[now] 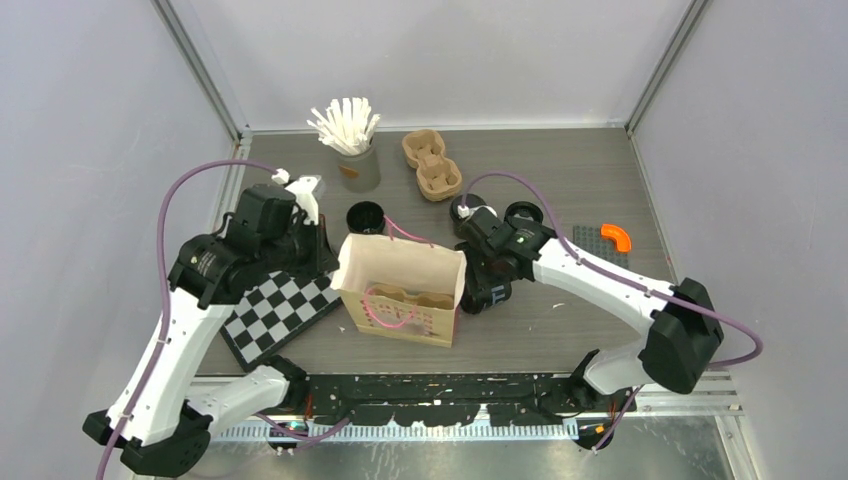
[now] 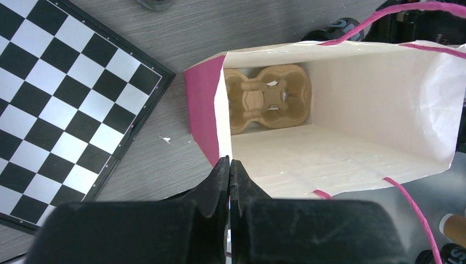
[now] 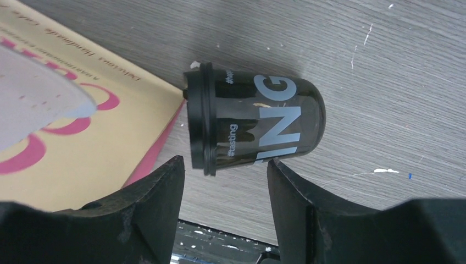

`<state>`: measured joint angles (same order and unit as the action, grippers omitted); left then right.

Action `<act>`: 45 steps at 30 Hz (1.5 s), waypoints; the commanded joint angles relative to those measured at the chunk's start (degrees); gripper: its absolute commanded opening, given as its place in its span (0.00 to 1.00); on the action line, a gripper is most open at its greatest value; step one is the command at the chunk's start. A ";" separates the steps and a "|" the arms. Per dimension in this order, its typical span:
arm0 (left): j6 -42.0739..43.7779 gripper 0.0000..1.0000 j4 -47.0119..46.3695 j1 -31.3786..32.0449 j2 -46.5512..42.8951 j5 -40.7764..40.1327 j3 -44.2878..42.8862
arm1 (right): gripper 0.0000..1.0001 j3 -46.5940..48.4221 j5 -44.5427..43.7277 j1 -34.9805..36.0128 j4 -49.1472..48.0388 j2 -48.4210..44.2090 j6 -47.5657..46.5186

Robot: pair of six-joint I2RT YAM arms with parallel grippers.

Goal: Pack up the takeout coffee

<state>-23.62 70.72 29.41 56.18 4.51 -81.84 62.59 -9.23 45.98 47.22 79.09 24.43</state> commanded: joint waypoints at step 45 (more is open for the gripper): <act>0.81 0.07 -0.27 0.21 -2.57 -2.83 -2.53 | 0.49 -0.06 -13.03 -4.21 0.38 2.18 -1.43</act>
<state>-23.14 72.73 29.41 54.24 2.59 -82.65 59.99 -19.05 41.63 47.16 79.81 24.12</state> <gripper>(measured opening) 0.068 0.492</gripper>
